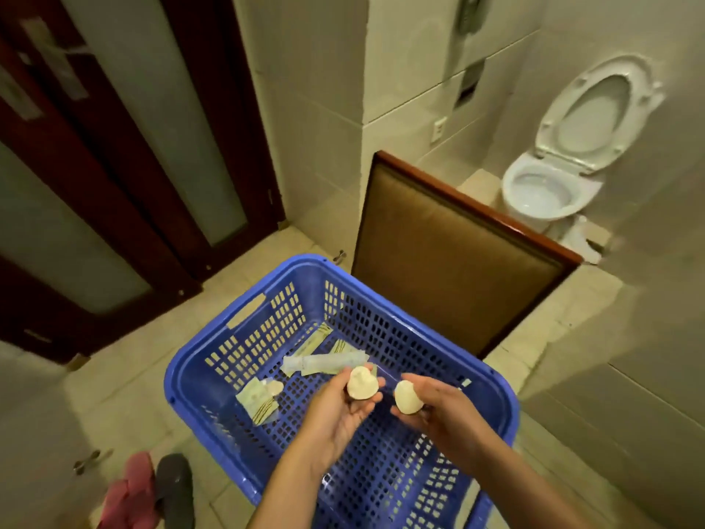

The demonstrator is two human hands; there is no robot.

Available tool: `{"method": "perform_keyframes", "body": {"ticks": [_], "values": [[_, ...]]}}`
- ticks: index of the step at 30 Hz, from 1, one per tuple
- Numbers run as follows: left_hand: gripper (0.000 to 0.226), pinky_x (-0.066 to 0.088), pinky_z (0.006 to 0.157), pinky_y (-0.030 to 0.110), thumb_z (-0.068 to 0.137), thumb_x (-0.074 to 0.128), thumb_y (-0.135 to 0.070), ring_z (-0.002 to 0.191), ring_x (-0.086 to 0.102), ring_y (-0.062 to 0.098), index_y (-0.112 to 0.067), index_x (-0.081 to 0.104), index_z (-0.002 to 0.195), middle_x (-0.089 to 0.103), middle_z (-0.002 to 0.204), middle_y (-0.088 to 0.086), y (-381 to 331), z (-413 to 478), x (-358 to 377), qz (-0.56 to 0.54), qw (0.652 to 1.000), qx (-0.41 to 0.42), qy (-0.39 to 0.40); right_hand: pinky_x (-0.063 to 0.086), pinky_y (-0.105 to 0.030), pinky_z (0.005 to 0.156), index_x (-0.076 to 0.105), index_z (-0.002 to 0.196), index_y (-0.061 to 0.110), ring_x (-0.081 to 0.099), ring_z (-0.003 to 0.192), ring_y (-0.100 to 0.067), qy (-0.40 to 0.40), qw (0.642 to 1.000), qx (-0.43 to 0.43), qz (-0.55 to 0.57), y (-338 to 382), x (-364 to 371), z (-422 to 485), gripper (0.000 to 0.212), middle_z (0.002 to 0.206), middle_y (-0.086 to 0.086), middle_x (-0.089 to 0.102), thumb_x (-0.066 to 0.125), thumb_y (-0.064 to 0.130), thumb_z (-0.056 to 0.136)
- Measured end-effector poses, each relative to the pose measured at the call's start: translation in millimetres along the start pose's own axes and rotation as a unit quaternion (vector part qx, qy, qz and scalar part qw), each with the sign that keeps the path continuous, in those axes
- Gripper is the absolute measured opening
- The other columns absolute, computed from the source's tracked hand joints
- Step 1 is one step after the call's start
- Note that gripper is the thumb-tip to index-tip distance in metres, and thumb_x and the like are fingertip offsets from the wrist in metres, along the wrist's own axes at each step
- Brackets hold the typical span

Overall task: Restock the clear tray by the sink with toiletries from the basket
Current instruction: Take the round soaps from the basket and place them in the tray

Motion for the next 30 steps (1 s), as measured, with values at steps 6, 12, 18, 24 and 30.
{"method": "perform_keyframes", "body": {"ticks": [6,12,18,24,30], "values": [[0.026,0.057,0.060,0.021,0.098,0.043,-0.020,0.074,0.065,0.019,-0.008,0.064,0.106,0.072,0.092,0.015,12.4,-66.8,39.3,0.050,0.993,-0.013,0.110,0.058,-0.025,0.060,0.058,0.106,0.012,0.072,0.073,-0.026,-0.051,0.993,-0.088,0.067,-18.5,-19.6,-95.4,0.018,0.109,-0.019,0.065,0.046,0.004,0.096],[0.024,0.059,0.063,0.024,0.089,0.051,0.000,0.080,0.068,0.018,-0.007,0.063,0.109,0.067,0.099,0.014,79.8,-115.9,78.3,0.139,0.961,-0.083,0.225,0.057,-0.027,0.056,0.056,0.106,0.009,0.071,0.064,-0.026,-0.140,0.954,-0.177,0.195,-60.6,-62.5,-183.5,0.016,0.086,-0.017,0.071,0.047,0.002,0.094],[0.045,0.053,0.047,0.019,0.076,0.040,0.030,0.060,0.065,0.018,-0.004,0.059,0.099,0.059,0.091,0.018,172.6,-161.3,140.1,0.263,0.886,-0.145,0.352,0.055,-0.025,0.055,0.056,0.103,0.008,0.065,0.056,-0.019,-0.275,0.901,-0.234,0.240,-101.9,-122.8,-277.4,0.016,0.077,-0.013,0.066,0.046,-0.001,0.094],[0.054,0.056,0.052,0.020,0.070,0.037,0.039,0.082,0.063,0.024,-0.002,0.059,0.096,0.064,0.095,0.014,266.4,-233.7,193.8,0.383,0.780,-0.179,0.461,0.058,-0.026,0.059,0.059,0.107,0.005,0.067,0.066,-0.019,-0.375,0.812,-0.292,0.338,-168.2,-180.0,-374.9,0.017,0.092,-0.018,0.067,0.052,0.004,0.093],[0.053,0.057,0.059,0.020,0.073,0.041,0.035,0.090,0.063,0.021,-0.003,0.062,0.103,0.065,0.105,0.013,370.7,-318.7,211.5,0.479,0.666,-0.212,0.531,0.055,-0.025,0.053,0.063,0.104,0.006,0.066,0.081,-0.026,-0.470,0.686,-0.328,0.448,-262.9,-216.5,-462.2,0.017,0.105,-0.021,0.065,0.051,0.005,0.093]]}}
Point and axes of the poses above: each hand's wrist, its own z-axis towards the middle knuckle, its own x-axis out of the palm, y = z × x, the point moved 6 cm from there along z, towards the middle knuckle
